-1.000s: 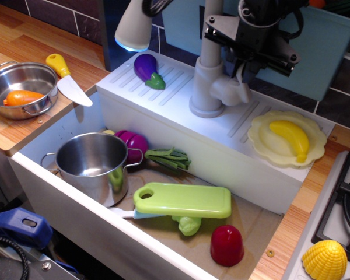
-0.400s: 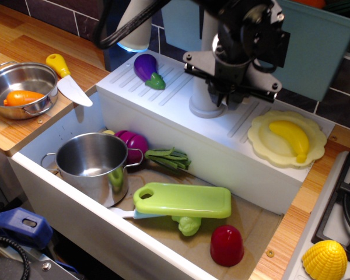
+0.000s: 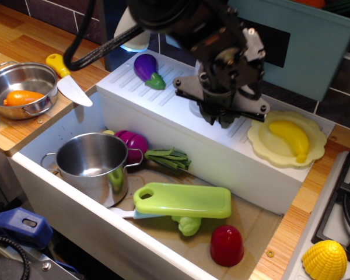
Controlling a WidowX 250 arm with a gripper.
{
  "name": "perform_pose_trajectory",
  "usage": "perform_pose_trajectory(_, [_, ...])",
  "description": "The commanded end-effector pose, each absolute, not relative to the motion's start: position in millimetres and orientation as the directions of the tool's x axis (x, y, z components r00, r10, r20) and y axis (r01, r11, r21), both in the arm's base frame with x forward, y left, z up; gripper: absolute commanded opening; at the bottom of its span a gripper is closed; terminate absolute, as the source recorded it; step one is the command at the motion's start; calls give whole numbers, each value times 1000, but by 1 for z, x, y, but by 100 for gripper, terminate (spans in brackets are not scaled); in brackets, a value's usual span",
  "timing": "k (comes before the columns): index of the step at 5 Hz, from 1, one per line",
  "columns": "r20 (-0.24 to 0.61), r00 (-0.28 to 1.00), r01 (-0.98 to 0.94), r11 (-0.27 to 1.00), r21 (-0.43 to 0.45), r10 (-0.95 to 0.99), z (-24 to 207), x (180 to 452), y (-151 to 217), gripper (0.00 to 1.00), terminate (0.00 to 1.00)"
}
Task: Turn lever vertical to front
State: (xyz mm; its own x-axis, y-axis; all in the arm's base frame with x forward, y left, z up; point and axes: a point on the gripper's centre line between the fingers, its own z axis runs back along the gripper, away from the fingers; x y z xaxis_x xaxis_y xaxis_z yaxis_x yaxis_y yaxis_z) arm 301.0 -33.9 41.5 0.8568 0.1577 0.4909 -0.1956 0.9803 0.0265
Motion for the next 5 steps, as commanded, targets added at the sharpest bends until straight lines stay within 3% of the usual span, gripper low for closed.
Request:
perform_pose_trajectory(1, [458,873,-192,981,6,168,19,288,-27,0,0])
perform_pose_trajectory(2, [458,873,-192,981,6,168,19,288,-27,100,0])
perform_pose_trajectory(4, [458,873,-192,981,6,168,19,288,-27,100,0])
perform_pose_trajectory(5, [458,873,-192,981,6,168,19,288,-27,100,100])
